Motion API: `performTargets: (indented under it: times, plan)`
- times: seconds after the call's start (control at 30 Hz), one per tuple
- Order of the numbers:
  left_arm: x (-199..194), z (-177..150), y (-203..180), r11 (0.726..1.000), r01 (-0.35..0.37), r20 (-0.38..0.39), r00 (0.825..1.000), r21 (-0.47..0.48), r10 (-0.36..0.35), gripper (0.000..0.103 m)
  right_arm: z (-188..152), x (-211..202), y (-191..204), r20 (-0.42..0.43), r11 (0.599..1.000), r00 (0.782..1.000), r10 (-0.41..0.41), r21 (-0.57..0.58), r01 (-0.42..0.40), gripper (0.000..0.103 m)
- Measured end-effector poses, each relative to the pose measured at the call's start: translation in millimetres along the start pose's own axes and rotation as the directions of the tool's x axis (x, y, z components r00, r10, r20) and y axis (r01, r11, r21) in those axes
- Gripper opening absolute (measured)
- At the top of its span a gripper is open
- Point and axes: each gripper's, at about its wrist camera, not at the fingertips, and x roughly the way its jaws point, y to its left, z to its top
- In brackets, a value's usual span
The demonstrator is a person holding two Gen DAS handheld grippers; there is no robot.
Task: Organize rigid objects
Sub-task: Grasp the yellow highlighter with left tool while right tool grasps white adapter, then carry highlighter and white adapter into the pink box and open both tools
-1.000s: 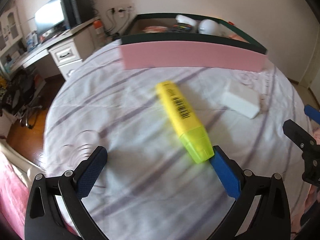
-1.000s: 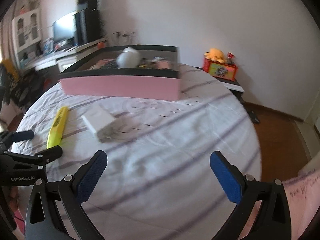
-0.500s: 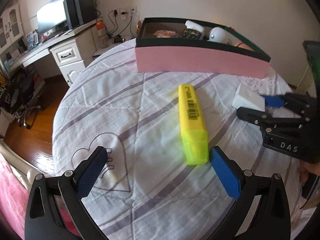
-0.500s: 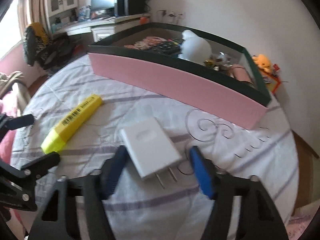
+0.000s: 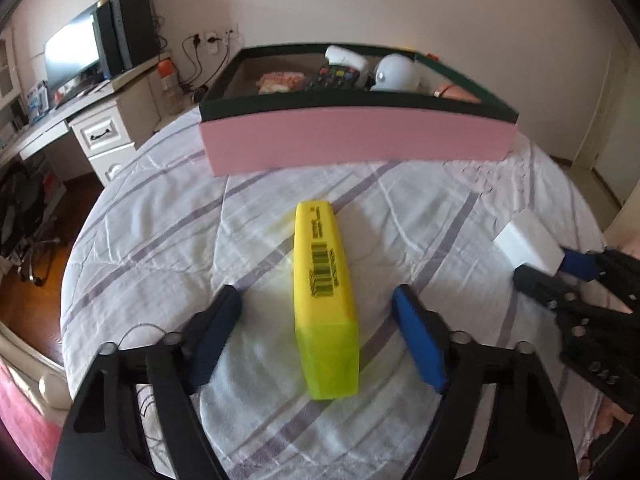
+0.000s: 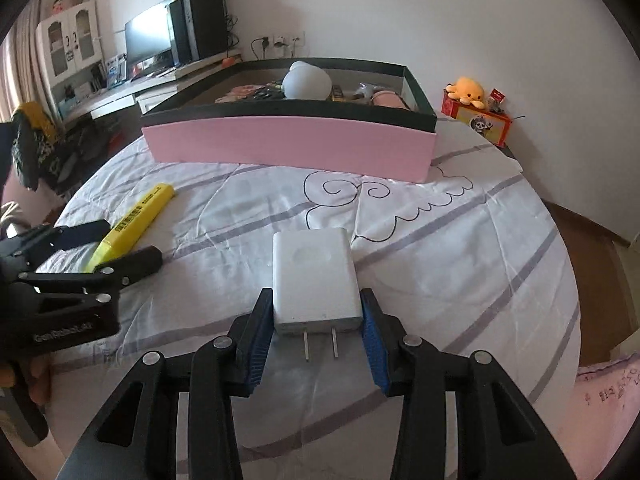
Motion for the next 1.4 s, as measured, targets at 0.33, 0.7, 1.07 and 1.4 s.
performTargets:
  times: [0.33, 0.7, 1.07, 1.4]
  plan:
    - [-6, -2, 5, 0.993, 0.120, 0.037, 0.992, -0.003, -0.120, 0.027, 9, 10, 5, 0.005, 1.000, 1.000, -0.019, -0.014, 0.020, 0.043]
    - [-1, 0, -6, 0.996, 0.068, 0.009, 0.998, 0.054, -0.068, 0.027, 7, 9, 9, 0.005, 0.999, 0.999, -0.038, -0.027, 0.038, 0.043]
    - [-3, -2, -9, 0.996, 0.029, 0.020, 0.999, 0.080, -0.031, 0.027, 7, 7, 16, 0.018, 0.995, 0.997, -0.080, -0.064, 0.081, 0.041]
    - [-18, -5, -14, 0.995, 0.005, 0.040, 0.999, 0.097, -0.009, 0.027, 3, -8, 6, 0.054, 0.998, 0.996, -0.070, 0.002, 0.070, 0.041]
